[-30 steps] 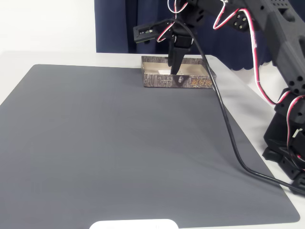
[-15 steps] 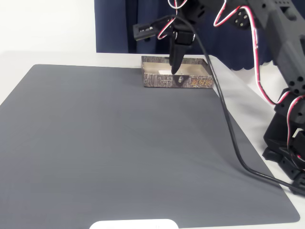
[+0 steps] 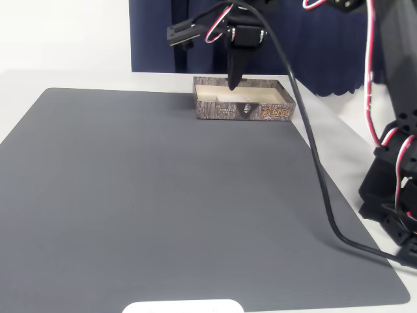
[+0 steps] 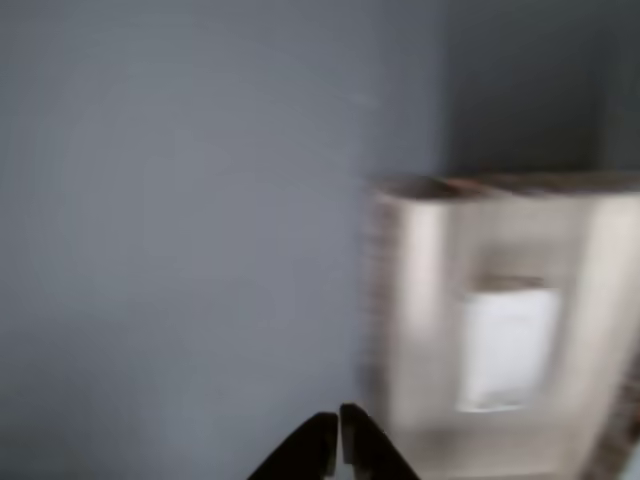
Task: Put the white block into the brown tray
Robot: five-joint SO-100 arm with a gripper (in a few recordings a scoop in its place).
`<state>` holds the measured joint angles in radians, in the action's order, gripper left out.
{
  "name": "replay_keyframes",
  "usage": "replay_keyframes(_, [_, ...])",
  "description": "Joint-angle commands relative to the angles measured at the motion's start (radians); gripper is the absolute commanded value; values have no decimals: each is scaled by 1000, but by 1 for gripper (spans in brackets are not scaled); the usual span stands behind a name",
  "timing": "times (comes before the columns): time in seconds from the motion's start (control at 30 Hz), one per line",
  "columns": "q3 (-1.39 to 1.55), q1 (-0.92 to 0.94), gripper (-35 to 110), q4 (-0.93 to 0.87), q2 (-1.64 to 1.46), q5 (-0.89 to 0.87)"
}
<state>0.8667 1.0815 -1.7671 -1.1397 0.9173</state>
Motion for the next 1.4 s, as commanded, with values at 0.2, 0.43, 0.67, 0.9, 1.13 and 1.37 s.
replay_keyframes(0.2, [377,-275,0,-2,-433,-325])
replay_keyframes(0.43, [695,-466,0,38,-742,-445])
replay_keyframes(0.67, [1129,-749,0,152,-1049,-661])
replay_keyframes(0.9, [1520,-916,0,405,-1319,-798])
replay_keyframes(1.13, [1706,-859,0,374,-1588,-792])
replay_keyframes(1.37, [1898,-848,0,364,-1868,-799])
